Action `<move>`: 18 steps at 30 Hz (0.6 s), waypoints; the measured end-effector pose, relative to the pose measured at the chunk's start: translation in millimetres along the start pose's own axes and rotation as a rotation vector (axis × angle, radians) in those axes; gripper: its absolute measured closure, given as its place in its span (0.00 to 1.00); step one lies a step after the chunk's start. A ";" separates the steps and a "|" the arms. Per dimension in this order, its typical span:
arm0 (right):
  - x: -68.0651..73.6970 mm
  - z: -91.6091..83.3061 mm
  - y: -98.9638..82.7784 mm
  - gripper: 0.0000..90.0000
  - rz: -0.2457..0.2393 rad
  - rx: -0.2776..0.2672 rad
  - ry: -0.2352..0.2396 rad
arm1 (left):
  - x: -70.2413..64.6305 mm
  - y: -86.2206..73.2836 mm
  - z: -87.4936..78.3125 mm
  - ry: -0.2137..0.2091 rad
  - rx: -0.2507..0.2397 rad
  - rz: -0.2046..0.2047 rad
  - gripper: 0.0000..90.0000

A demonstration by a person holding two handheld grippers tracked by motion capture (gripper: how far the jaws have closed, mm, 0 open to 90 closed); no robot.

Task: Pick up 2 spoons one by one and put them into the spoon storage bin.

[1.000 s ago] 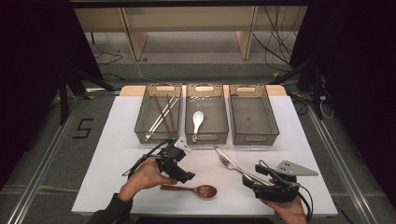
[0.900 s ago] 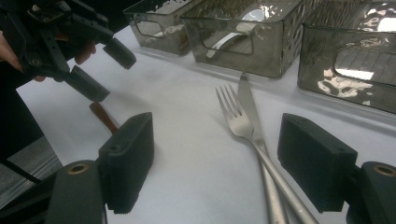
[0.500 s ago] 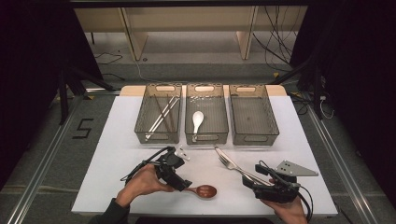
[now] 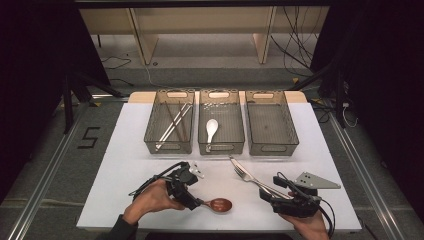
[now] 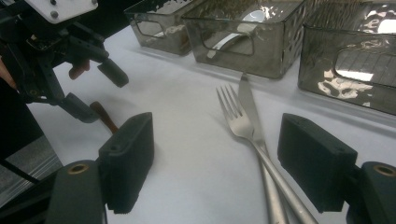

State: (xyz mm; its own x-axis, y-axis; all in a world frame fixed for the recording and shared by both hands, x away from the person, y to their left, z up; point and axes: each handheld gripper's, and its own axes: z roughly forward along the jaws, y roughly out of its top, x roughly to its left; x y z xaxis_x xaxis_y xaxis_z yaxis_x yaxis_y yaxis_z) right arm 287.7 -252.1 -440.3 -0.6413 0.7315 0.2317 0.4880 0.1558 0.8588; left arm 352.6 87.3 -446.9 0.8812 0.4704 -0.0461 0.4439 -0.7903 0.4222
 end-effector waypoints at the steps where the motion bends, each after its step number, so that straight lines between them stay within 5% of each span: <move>1: -0.1 0.0 0.0 0.31 0.001 0.000 0.000 | -0.4 -0.1 0.2 -0.001 0.003 0.001 0.25; 18: 0.3 0.4 -0.2 0.31 -0.004 0.005 -0.001 | -6.7 -0.9 7.5 -0.011 0.071 0.076 0.39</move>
State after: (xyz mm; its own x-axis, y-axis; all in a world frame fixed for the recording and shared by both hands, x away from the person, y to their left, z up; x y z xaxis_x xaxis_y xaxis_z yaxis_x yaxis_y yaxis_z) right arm 287.7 -251.7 -440.6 -0.6426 0.7315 0.2281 0.4885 0.1618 0.8574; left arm 347.5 81.9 -453.7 0.9143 0.4042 -0.0268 0.3862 -0.8496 0.3593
